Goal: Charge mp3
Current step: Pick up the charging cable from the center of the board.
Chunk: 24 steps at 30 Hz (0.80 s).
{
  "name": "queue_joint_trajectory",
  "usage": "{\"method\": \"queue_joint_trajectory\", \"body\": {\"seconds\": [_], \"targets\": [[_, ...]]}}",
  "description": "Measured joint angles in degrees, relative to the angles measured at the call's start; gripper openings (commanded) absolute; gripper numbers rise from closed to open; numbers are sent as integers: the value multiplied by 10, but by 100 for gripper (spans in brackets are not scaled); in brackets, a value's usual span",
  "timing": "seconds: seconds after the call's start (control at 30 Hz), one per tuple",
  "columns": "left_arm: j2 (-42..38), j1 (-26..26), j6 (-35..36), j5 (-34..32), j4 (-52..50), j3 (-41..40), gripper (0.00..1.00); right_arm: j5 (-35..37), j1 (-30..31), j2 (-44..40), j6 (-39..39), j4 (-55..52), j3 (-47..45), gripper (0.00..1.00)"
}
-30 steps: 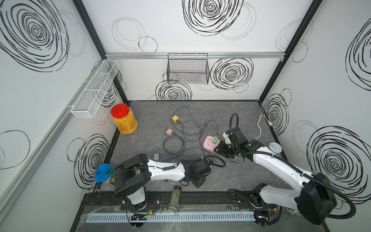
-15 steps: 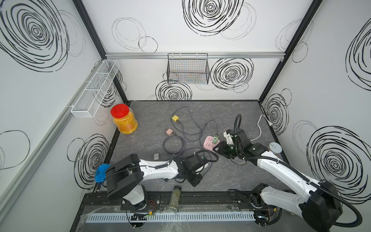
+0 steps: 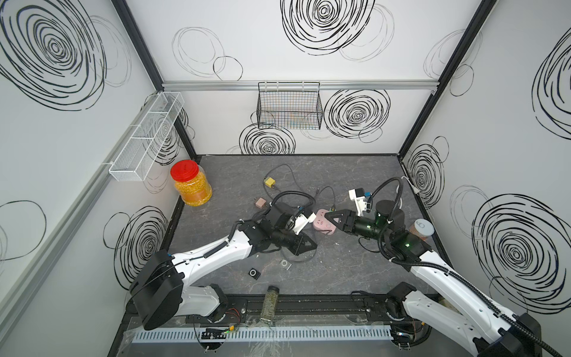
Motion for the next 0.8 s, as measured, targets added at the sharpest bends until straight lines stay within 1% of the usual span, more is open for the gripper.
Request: {"method": "queue_joint_trajectory", "body": {"seconds": [0.13, 0.27, 0.4, 0.53, 0.63, 0.8], "targets": [[1, 39, -26, 29, 45, -2, 3, 0, -3, -3, 13, 15, 2, 47], [7, 43, -35, 50, 67, 0, 3, -2, -5, -3, 30, 19, 2, 45], [14, 45, -40, 68, 78, 9, 3, -8, -7, 2, 52, 55, -10, 43], [14, 62, -45, 83, 84, 15, 3, -21, -7, 30, 76, 79, -27, 42], [14, 79, -45, 90, 89, 16, 3, -30, -7, 50, 86, 80, -27, 43], [14, 96, -45, 100, 98, 16, 3, -40, -7, 54, 95, 85, -27, 47]]}}
